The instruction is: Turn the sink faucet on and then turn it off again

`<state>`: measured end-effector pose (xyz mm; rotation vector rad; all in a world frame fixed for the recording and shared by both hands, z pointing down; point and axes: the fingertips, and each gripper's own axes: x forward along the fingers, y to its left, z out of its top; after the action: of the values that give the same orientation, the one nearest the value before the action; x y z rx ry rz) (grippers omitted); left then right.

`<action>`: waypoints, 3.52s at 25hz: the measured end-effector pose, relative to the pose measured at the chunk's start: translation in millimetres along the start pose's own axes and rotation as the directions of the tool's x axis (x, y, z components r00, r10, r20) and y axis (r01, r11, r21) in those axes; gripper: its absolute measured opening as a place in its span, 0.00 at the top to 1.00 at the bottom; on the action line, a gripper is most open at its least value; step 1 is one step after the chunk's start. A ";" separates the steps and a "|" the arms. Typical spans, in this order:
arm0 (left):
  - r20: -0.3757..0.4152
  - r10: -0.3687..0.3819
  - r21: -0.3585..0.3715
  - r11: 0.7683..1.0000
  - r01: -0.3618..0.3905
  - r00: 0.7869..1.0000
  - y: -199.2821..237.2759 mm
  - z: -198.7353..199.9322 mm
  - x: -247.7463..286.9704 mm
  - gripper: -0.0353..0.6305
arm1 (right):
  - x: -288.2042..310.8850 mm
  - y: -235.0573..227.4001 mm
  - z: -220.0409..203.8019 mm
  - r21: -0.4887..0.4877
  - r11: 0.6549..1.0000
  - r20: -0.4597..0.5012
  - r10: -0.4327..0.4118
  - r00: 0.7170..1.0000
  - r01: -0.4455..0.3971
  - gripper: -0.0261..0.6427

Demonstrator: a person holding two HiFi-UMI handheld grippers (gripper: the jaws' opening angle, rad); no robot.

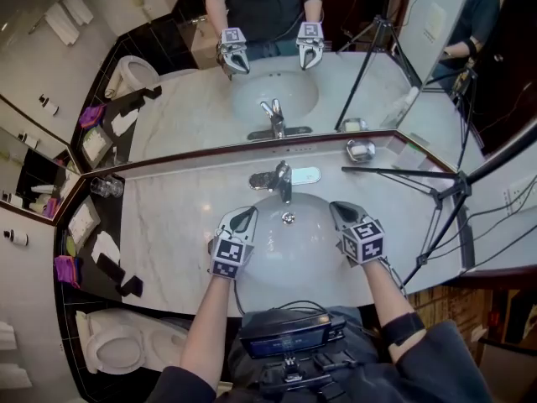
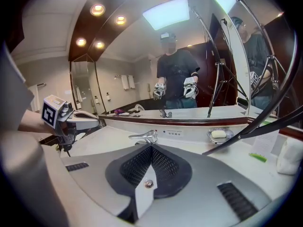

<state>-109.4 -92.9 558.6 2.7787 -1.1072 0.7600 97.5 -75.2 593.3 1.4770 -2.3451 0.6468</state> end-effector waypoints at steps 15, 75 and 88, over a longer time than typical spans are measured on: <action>0.114 0.138 -0.489 0.870 -0.065 0.984 47.1 -21.2 -72.5 0.94 | -11.4 14.7 7.2 -0.036 0.999 0.008 0.012 1.000 -0.012 0.93; -0.189 0.081 0.740 0.667 0.088 0.979 8.9 -38.0 177.2 0.73 | 8.6 -56.3 -29.8 0.039 0.996 -0.086 -0.077 0.993 0.081 0.93; -0.273 -0.008 0.683 0.703 0.200 0.962 10.6 -38.5 185.5 0.75 | 18.5 -49.3 -28.7 0.037 0.997 -0.090 -0.062 0.994 0.065 0.93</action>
<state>-17.4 -209.3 676.9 3.1223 -0.6802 1.7950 134.4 -93.0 637.2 1.5014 -2.2216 0.7316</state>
